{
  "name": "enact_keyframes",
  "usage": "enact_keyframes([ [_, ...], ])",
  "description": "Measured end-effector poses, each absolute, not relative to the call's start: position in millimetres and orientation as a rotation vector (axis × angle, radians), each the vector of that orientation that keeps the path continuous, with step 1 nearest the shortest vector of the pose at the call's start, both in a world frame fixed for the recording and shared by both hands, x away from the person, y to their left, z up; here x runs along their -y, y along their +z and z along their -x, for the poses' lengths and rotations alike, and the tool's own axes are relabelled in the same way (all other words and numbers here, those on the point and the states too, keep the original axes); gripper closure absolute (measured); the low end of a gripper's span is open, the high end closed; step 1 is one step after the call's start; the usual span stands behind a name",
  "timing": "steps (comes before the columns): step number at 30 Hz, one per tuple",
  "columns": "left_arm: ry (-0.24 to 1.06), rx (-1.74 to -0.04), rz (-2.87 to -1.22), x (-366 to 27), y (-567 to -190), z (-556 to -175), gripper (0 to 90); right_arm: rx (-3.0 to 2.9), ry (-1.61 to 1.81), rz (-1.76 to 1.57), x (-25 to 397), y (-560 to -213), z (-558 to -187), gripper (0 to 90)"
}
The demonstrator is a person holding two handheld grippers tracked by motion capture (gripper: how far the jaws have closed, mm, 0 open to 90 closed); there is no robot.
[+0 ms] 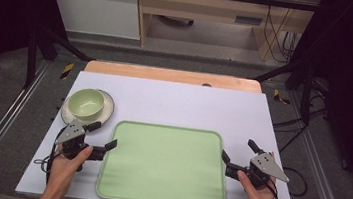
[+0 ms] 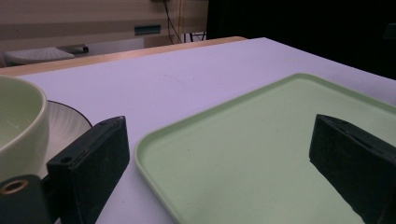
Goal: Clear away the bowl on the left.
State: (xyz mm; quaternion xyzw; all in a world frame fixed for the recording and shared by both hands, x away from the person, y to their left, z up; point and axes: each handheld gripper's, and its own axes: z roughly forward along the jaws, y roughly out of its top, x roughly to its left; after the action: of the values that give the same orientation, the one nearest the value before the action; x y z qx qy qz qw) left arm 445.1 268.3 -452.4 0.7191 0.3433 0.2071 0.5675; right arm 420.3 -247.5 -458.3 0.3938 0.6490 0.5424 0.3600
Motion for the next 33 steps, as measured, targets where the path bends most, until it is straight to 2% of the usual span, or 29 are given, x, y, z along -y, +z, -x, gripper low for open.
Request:
enact_keyframes([
  [11,0.486,-0.786,-1.782,-267.1,-433.7,-458.6,6.9,-1.676,1.411,-1.032,249.3,-458.5,-419.6,4.7],
  [16,0.554,-0.814,-1.789,-274.6,-413.1,-479.7,6.8,-1.697,1.415,-1.033,248.8,-459.1,-417.0,5.3],
  [23,0.629,-0.89,-1.815,-294.4,-390.6,-511.6,6.7,-1.675,1.406,-1.041,250.4,-457.1,-414.0,5.3],
  [33,0.643,-1.081,-1.775,-324.4,-395.9,-538.9,7.7,-1.67,1.402,-1.045,248.4,-458.7,-413.4,5.2],
])
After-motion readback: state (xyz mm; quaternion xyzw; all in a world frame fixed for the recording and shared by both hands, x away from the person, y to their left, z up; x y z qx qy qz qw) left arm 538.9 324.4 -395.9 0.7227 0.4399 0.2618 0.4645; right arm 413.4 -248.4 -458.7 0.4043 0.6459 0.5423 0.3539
